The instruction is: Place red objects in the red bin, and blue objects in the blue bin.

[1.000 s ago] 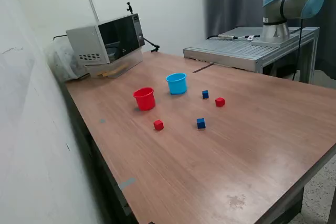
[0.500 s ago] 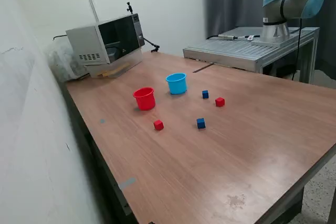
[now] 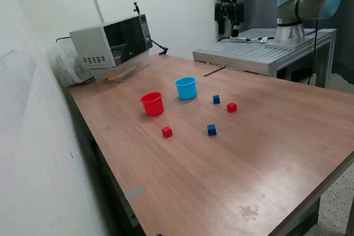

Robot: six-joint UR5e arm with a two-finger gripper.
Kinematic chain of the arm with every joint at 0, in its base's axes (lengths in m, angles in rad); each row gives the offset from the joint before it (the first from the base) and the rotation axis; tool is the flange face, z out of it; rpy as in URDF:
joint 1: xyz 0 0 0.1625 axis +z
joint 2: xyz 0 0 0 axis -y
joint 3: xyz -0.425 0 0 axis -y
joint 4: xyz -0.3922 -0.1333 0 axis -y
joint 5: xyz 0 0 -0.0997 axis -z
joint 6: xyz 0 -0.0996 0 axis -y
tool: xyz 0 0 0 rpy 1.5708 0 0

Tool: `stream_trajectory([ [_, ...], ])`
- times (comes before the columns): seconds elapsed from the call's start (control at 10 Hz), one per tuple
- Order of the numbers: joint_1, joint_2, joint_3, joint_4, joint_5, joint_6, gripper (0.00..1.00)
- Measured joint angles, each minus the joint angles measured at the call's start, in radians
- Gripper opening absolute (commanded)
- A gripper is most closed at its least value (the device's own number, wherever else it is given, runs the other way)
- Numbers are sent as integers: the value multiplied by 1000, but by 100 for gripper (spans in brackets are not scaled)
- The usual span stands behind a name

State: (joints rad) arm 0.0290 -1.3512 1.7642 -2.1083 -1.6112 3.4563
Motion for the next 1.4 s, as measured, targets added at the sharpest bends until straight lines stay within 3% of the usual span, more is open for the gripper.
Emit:
stream_trajectory([
  [0.6, -71, 242, 8, -166, -7, 60, 100],
  [1.4, -124, 335, 31, -220, -16, 99, 100],
])
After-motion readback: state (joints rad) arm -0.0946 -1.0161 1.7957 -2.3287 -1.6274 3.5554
